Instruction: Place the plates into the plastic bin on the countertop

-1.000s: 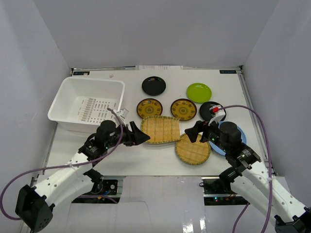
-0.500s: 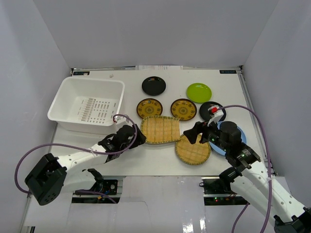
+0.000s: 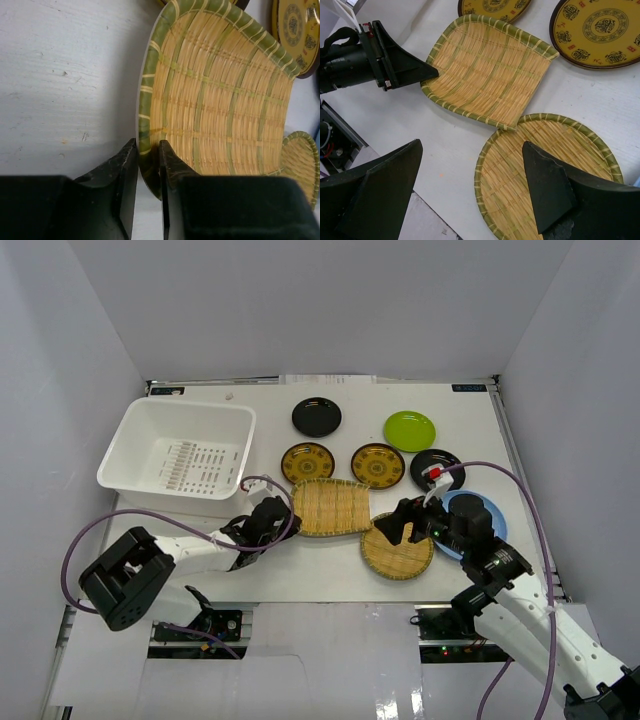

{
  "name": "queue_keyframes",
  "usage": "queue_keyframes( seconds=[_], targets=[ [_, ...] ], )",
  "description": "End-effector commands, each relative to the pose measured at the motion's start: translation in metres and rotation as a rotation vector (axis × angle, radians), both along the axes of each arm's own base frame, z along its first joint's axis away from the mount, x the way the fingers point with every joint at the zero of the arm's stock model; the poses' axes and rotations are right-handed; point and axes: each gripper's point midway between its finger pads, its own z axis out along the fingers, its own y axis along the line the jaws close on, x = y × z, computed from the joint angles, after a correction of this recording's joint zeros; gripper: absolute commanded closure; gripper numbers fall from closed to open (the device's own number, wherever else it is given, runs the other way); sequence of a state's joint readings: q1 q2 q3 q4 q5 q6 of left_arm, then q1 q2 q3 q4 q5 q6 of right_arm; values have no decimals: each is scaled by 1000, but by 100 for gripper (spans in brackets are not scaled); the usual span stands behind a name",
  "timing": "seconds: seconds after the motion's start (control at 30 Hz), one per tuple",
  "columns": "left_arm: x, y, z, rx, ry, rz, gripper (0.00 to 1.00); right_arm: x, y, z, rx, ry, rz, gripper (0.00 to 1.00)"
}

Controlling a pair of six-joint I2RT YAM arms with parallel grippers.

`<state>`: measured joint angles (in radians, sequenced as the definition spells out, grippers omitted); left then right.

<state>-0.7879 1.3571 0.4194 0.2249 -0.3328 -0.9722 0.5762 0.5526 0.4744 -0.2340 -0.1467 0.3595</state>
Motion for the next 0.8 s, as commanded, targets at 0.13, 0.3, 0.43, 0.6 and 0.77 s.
queue_keyframes(
  seconds=[0.13, 0.3, 0.43, 0.6, 0.77],
  targets=[
    [-2, 6, 15, -32, -50, 20, 97, 0, 7, 14, 56, -35, 24, 14],
    [-11, 7, 64, -106, -136, -14, 100, 0, 8, 22, 71, -47, 25, 14],
    [-16, 4, 118, -196, -227, -47, 100, 0, 7, 41, 93, -80, 24, 14],
    [-16, 5, 215, -276, -399, -88, 100, -2, 4, 60, 113, -112, 14, 14],
    [9, 48, 289, -125, -549, 35, 100, -6, 3, 66, 118, -114, 18, 14]
  ],
)
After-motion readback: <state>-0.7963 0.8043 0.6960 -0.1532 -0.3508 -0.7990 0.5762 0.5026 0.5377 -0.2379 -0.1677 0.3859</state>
